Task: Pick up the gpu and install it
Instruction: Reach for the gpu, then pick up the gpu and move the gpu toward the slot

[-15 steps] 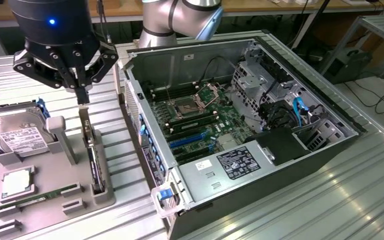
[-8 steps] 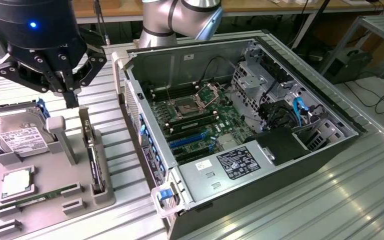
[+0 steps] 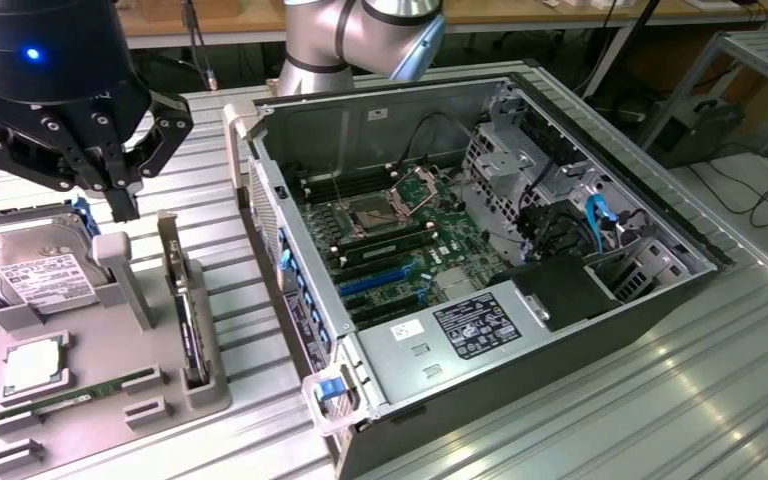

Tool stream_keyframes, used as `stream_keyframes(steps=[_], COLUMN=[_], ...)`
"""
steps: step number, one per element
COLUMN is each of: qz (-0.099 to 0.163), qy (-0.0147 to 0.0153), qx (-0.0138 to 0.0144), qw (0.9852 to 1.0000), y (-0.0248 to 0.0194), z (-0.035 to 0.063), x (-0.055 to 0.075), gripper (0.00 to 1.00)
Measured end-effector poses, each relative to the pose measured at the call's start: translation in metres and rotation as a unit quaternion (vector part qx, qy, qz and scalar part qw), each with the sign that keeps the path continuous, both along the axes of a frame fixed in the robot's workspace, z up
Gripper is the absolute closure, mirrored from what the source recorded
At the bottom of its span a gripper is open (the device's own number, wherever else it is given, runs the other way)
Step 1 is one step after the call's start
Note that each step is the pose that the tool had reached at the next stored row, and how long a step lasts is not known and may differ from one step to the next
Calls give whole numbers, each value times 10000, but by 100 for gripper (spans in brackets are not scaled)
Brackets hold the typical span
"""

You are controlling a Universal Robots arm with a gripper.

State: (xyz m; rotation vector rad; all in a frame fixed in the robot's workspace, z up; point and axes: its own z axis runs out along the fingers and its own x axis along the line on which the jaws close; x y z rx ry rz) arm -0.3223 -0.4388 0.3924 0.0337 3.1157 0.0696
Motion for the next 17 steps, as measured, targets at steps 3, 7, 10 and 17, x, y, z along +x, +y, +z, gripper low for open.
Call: stream_keyframes(steps=[3,7,10,17], qz=[0,0,0,0], qy=[0,0,0,0], qx=[0,0,0,0], qw=[10000,10000,10000,10000], y=[0,0,0,0], z=[0,0,0,0], x=[0,0,0,0], gripper=[89,89,89,89])
